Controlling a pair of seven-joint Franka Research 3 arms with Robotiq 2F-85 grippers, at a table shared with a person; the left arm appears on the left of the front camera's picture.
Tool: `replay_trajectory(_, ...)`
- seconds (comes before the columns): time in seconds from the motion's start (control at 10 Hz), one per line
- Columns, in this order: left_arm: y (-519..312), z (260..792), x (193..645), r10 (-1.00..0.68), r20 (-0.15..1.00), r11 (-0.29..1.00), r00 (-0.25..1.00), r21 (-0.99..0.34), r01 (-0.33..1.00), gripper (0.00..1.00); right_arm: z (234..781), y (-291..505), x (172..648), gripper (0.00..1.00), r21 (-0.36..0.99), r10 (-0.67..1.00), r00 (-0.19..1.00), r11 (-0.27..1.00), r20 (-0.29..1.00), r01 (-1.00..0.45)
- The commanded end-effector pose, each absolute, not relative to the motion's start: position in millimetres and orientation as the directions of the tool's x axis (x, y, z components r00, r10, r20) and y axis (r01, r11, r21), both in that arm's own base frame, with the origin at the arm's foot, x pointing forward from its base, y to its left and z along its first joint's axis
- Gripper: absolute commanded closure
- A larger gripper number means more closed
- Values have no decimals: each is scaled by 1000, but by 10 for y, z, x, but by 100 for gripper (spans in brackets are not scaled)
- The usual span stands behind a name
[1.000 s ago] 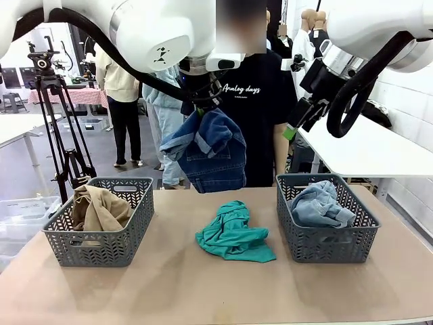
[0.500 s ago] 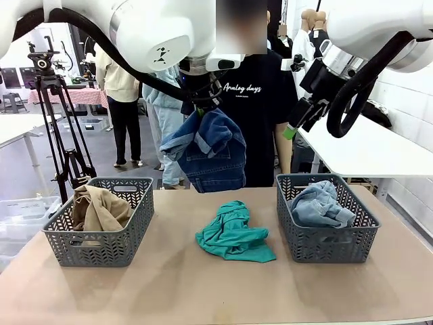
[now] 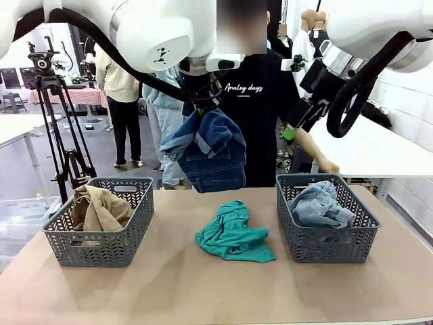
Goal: Sort the tops and bottoms.
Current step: Sort the clothes according to human instructions.
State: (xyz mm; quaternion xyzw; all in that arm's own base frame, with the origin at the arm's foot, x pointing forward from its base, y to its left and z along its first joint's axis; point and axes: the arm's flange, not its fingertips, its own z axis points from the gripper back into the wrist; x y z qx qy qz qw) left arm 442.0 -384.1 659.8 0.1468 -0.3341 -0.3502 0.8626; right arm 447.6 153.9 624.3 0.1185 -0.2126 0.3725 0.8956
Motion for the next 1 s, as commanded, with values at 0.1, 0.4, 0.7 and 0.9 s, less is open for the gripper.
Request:
replay_trajectory(0.1,-3806,6659,4407,-714,483,700,506,501,509,100,6226,1548,4480,0,49,617,631,695,470,-717)
replay_trajectory(0.4,-3806,6659,4407,-714,483,700,506,501,509,100,6226,1548,4480,0,49,617,631,695,470,-717)
replay_trajectory(0.7,-3806,6659,4407,-714,483,700,506,501,509,100,6226,1548,4480,0,49,617,631,695,470,-717)
replay_trajectory(0.9,-3806,6659,4407,-714,483,700,506,501,509,100,6226,1548,4480,0,49,617,631,695,470,-717)
